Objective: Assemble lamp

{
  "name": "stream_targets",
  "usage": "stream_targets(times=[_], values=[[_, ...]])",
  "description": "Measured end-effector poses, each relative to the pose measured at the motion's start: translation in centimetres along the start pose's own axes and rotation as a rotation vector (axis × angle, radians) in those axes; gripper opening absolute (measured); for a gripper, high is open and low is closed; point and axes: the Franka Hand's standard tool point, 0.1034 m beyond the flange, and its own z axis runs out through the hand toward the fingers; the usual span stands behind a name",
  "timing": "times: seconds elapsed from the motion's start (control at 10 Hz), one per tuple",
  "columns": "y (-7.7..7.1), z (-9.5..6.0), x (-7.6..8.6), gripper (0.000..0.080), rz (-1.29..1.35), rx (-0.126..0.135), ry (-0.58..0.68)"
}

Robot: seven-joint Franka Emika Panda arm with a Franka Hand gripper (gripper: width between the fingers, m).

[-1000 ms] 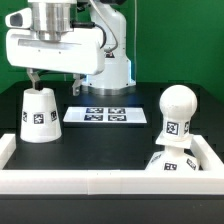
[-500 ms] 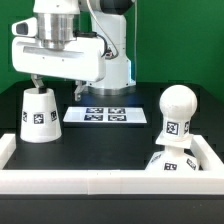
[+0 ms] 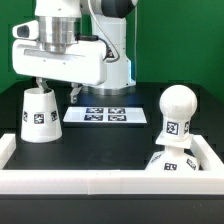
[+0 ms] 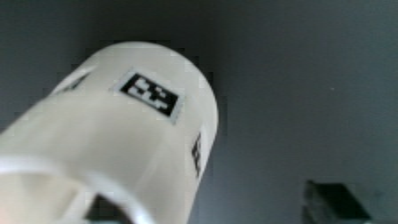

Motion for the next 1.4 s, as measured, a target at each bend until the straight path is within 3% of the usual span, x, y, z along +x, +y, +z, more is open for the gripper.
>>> stream_targets(times=[0.1, 0.2, 0.3, 0.4, 0.9, 1.2, 1.4], values=[[0.0, -0.1, 0.2, 0.0253, -0.005, 0.000, 0.004], [0.0, 0.0, 0.4, 0.0253, -0.012, -0.001, 0.006], [-0.1, 0.0, 0.5, 0.0086, -0.017, -0.002, 0.009], [-0.1, -0.1, 0.5, 0.0042, -0.017, -0.001, 0.011], [-0.3, -0.1, 0.5, 0.0042, -0.017, 0.000, 0.010], [-4.4, -2.3, -0.2, 0.0044, -0.041, 0.047, -0.003], [-8.0, -5.0, -0.5, 0.0044, 0.004, 0.081, -0.018]])
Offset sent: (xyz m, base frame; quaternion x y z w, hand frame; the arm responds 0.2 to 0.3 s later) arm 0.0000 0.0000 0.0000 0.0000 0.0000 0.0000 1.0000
